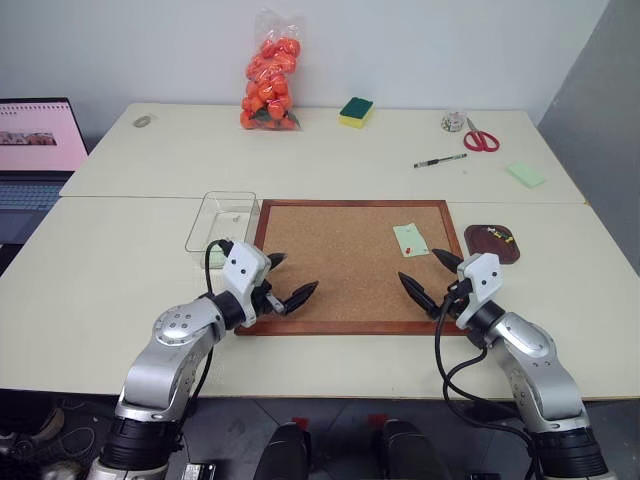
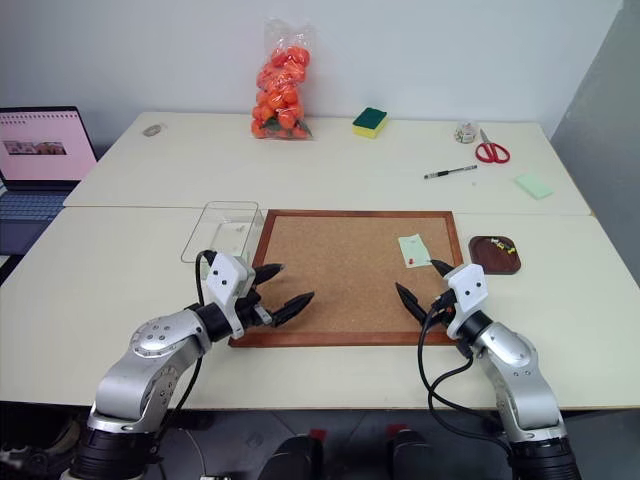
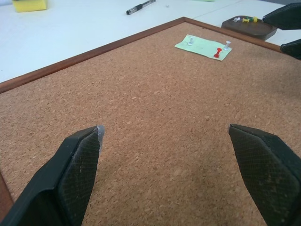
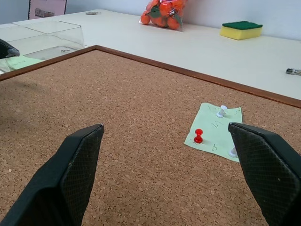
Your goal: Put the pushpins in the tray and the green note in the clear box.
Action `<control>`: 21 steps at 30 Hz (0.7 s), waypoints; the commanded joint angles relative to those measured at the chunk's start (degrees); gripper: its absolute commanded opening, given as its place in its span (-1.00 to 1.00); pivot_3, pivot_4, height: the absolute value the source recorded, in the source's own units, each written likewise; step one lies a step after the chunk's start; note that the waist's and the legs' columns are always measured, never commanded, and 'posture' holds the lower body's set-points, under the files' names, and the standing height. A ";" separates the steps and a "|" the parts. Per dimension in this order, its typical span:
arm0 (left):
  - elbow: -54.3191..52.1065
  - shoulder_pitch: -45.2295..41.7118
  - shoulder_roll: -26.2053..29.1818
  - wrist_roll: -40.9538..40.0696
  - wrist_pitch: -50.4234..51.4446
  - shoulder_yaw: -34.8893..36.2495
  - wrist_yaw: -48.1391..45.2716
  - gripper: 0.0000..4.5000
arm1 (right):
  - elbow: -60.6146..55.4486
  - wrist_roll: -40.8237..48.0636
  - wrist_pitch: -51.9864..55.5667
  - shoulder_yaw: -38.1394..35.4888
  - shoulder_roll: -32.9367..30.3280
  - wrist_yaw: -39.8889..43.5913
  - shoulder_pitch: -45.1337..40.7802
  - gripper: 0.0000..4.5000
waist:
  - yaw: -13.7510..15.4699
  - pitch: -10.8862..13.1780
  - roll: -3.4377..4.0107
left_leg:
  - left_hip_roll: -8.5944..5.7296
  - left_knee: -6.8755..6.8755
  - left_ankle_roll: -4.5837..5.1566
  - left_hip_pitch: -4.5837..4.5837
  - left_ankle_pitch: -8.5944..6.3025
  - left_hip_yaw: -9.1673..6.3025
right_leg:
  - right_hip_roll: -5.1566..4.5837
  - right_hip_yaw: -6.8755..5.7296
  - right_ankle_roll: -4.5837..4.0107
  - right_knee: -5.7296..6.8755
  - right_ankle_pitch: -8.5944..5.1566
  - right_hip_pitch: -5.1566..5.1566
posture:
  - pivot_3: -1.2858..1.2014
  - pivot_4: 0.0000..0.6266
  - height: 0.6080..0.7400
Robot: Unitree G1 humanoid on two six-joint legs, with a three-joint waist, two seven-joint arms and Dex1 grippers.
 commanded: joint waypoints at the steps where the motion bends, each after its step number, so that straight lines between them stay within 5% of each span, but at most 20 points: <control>1: -1.05 -0.76 0.05 -0.55 -1.71 1.29 -0.09 0.98 | -2.30 0.11 -1.09 -0.87 -0.28 0.15 -0.58 1.00 | 0.00 0.00 0.00 | 0.00 0.00 0.00 0.00 0.00 0.00 | 0.00 0.00 0.00 0.00 0.00 0.00 | 0.03 -0.52 1.00; 21: -0.53 -2.38 0.62 -0.69 0.07 0.78 0.09 0.98 | -2.15 0.03 -1.38 -1.21 -0.44 0.06 -0.65 1.00 | 0.00 0.00 0.00 | 0.00 0.00 0.00 0.00 0.00 0.00 | 0.00 0.00 0.00 0.00 0.00 0.00 | 0.03 -0.52 1.00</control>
